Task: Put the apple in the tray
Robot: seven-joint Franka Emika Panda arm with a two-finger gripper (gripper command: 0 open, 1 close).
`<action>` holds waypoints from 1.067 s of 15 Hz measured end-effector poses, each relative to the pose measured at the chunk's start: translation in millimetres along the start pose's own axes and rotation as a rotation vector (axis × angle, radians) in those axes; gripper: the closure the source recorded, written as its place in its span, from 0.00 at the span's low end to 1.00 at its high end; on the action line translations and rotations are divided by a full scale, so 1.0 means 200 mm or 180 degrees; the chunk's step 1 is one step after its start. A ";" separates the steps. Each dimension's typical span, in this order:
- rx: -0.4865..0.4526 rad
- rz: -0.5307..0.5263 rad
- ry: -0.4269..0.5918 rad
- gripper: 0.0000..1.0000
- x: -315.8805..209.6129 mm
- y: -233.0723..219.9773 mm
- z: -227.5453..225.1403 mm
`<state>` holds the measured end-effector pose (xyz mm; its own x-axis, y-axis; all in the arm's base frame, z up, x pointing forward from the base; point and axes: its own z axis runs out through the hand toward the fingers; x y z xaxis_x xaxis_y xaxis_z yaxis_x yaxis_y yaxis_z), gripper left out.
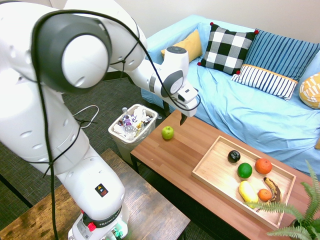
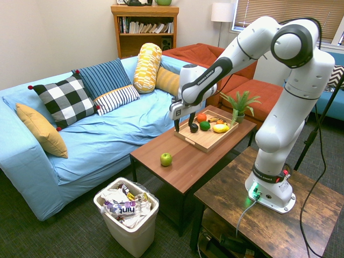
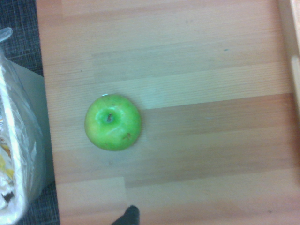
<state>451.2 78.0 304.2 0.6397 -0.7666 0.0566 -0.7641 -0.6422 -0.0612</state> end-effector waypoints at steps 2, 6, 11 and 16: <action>-0.0023 0.0031 0.0007 0.00 -0.08 -0.16 0.19; -0.0110 0.0114 0.0002 0.00 -0.04 -0.46 0.52; -0.0275 0.0190 -0.0065 0.00 -0.01 -0.60 0.77; -0.0453 0.0225 -0.0102 0.00 -0.03 -0.56 0.86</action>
<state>546.9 153.2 139.4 0.5844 -0.8111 0.0250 -0.8100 -0.5812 0.0781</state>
